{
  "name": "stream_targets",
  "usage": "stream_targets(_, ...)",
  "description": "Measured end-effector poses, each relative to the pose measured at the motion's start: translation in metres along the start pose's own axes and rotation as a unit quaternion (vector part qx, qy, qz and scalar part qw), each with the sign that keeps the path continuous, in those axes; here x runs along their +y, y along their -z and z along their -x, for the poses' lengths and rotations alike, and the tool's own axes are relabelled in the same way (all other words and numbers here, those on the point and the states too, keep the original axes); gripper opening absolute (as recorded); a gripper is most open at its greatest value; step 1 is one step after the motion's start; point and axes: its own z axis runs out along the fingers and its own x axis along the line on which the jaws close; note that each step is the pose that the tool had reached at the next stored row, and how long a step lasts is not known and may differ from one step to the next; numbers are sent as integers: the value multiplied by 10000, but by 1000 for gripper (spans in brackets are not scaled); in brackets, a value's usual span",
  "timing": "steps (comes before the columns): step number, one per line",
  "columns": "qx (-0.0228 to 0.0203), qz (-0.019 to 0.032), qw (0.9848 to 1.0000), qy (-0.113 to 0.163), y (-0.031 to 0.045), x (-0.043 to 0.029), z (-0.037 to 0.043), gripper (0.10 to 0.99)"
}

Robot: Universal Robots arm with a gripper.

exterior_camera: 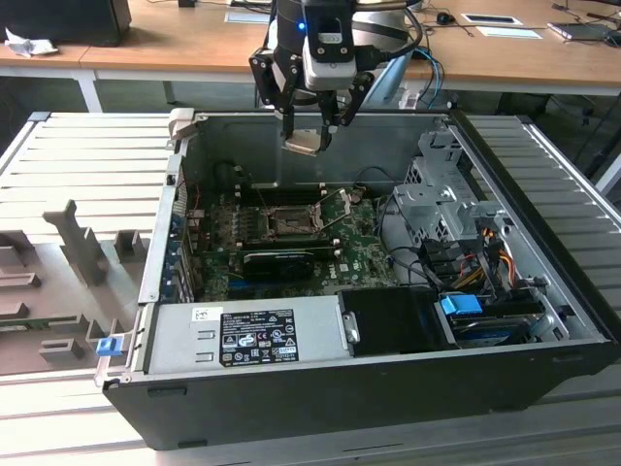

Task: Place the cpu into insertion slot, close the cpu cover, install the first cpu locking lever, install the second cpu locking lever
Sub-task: 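Place the cpu into insertion slot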

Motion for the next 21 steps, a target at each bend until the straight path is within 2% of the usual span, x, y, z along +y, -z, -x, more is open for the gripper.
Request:
stream_targets(15, -19, 5, 9997, -263, -38, 2, -3, 529)
stream_targets(21, -39, 10, 9985, -541, -50, 3, -5, 529)
